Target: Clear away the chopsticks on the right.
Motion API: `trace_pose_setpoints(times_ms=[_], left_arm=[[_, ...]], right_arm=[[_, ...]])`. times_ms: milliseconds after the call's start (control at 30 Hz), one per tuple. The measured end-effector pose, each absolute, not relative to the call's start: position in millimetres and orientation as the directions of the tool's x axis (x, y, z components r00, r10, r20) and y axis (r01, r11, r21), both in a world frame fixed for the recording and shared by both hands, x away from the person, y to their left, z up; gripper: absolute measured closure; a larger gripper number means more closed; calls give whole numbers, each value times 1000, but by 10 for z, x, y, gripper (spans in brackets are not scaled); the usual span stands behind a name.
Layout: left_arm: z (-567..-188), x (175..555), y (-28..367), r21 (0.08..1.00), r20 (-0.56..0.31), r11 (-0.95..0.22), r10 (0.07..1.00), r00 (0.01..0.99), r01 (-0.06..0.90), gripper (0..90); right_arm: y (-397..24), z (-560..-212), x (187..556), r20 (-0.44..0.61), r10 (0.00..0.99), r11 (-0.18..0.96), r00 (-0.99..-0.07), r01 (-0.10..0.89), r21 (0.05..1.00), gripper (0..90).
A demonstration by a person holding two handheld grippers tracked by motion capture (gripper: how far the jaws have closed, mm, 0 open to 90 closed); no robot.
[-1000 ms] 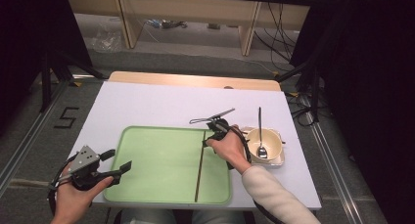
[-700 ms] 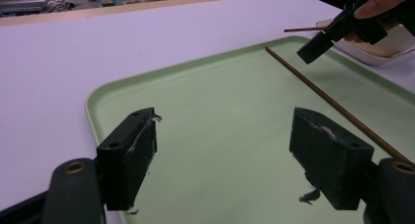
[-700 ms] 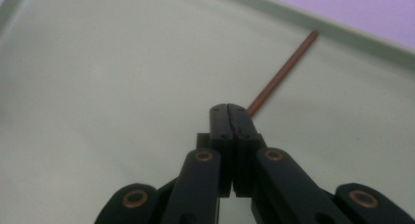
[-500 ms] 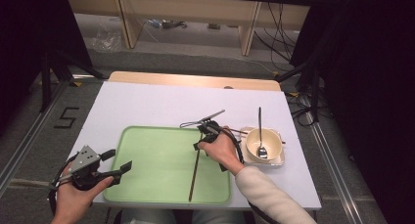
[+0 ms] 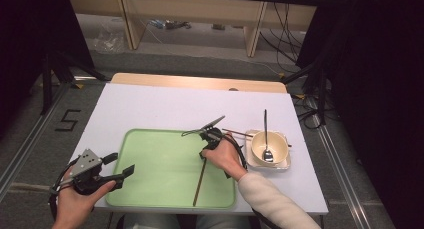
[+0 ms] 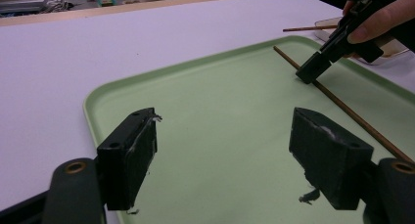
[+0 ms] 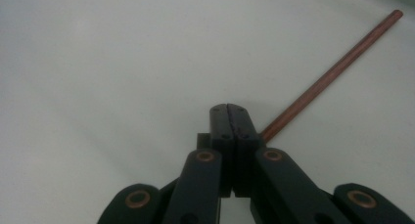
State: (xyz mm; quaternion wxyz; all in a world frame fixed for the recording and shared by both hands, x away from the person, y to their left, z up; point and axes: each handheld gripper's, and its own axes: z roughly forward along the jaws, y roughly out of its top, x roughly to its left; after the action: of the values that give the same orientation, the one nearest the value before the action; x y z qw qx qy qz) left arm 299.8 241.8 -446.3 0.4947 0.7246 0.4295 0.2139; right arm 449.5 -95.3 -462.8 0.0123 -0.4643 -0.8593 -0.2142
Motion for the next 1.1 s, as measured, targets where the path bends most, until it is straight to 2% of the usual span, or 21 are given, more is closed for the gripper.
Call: trace_pose_setpoints(times_ms=[100, 200, 233, 333, 400, 767, 800, 933, 1000, 1067, 1100], left_arm=[[-4462, 2997, 2417, 900, -115, -141, 834, 539, 411, 257], [-4460, 2995, 2417, 901, -114, -142, 835, 538, 410, 257], [-4460, 2996, 2418, 901, -114, -142, 835, 538, 411, 257], [-4463, 2998, 2419, 901, -114, -142, 834, 539, 411, 257], [-4462, 2998, 2418, 900, -113, -144, 835, 539, 411, 257], [-4463, 2998, 2412, 900, -119, -137, 836, 535, 415, 257], [-4462, 3000, 2414, 901, -114, -141, 836, 537, 411, 257], [-4463, 2996, 2408, 899, -122, -134, 838, 532, 417, 257], [-4462, 3000, 2413, 901, -115, -140, 836, 537, 412, 257], [-4462, 3000, 2413, 900, -115, -141, 836, 537, 412, 257], [-4462, 2999, 2413, 900, -115, -141, 836, 537, 412, 257]], right_arm=[[-980, -4602, 4462, 254, 810, 443, -528, 836, 325, 900], [-1046, -4617, 4457, 236, 793, 475, -561, 813, 337, 900], [-1056, -4605, 4441, 261, 799, 456, -542, 828, 325, 900], [-1130, -4612, 4429, 225, 804, 470, -550, 820, 327, 900], [-1150, -4602, 4428, 243, 800, 467, -549, 824, 322, 900], [-1326, -4571, 4403, 190, 808, 498, -557, 819, 284, 900], [-1317, -4547, 4389, 211, 827, 470, -521, 847, 248, 900], [-1352, -4553, 4374, 206, 837, 451, -507, 852, 265, 900], [-1377, -4543, 4388, 203, 820, 480, -536, 836, 266, 900], [-1376, -4528, 4381, 211, 828, 470, -519, 848, 244, 900], [-1385, -4542, 4389, 203, 821, 478, -533, 837, 265, 900]])
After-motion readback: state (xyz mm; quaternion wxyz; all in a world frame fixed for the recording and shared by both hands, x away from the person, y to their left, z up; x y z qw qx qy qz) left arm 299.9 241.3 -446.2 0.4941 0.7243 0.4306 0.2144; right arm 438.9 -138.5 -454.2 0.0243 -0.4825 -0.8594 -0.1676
